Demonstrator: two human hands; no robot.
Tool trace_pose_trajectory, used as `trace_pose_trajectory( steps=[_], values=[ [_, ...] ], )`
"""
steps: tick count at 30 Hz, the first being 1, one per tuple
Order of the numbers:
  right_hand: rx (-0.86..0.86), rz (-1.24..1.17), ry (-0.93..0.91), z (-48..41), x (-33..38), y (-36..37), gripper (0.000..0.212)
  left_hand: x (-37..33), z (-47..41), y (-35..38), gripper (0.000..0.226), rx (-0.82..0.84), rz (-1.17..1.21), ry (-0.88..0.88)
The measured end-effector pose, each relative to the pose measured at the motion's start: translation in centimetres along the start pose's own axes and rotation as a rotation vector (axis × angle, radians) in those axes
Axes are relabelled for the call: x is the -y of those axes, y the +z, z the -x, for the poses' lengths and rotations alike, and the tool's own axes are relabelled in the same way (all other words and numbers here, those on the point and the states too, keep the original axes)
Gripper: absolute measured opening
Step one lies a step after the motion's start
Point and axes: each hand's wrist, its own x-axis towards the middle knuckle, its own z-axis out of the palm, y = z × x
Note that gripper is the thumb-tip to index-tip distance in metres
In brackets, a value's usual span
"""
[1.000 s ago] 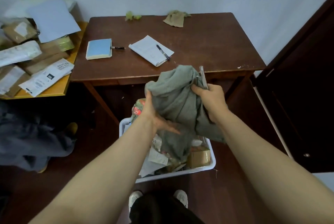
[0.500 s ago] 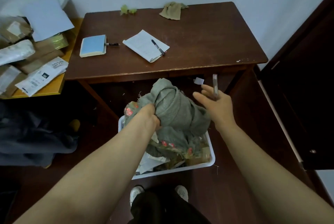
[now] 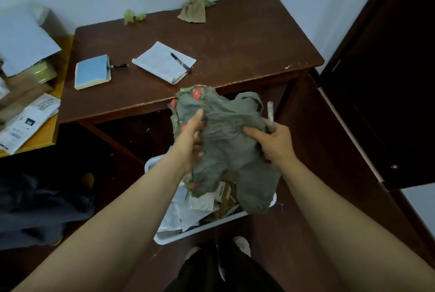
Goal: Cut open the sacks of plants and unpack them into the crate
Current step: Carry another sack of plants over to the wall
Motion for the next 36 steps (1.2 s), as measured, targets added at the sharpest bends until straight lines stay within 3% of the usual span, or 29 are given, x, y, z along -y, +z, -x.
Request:
trace_pose_trajectory(
  steps=[3,4,7,9,12,16,20,23,27,29,31,34,36],
  values=[
    [-0.073,-0.162,0.145,0.8,1.5,-0.8,0.013,1.4,-1.4,-1.3,0.076,-0.115,-0.254,0.213],
    [-0.085,-0.171,0.218,1.1,1.5,-0.9,0.010,1.7,-1.7,-1.5,0.091,-0.048,-0.236,0.203],
    [-0.097,-0.256,0.438,2.7,1.2,-0.8,0.025,1.4,-2.1,-1.1,0.120,0.302,-0.167,0.158],
    [-0.126,-0.375,0.533,4.3,0.9,-0.4,0.034,0.9,-1.5,-0.3,0.129,0.489,-0.155,0.116],
    [-0.191,-0.514,0.528,6.9,0.3,0.6,0.035,0.7,0.2,0.8,0.105,0.592,-0.235,0.109],
    [-0.500,-0.363,0.394,9.1,-1.1,1.5,0.044,1.7,2.2,1.6,0.056,0.479,-0.267,0.143],
    [-0.912,0.032,0.184,13.1,-2.2,-0.4,0.021,4.1,4.1,3.8,0.055,0.448,-0.362,0.313],
    [-0.917,-0.111,0.099,17.6,-2.5,-1.0,0.033,6.2,6.5,6.8,0.061,0.471,-0.489,0.431],
    [-0.796,-0.285,0.079,22.2,-2.6,-2.5,0.047,10.0,10.9,10.5,0.055,0.785,-0.657,0.520],
    [-0.891,-0.278,0.091,24.7,-3.2,-4.3,0.055,12.0,14.0,11.9,0.059,1.028,-0.738,0.484],
    [-1.062,-0.272,0.098,28.0,-4.4,-6.8,0.045,14.1,16.8,13.4,0.067,1.228,-0.768,0.360],
    [-1.291,-0.343,0.144,34.1,-6.7,-11.0,0.024,17.4,20.6,16.4,0.062,1.286,-0.860,0.210],
    [-1.392,-0.385,0.137,38.5,-8.0,-13.5,0.013,20.3,23.2,18.3,0.054,1.269,-0.943,0.354]
  ],
)
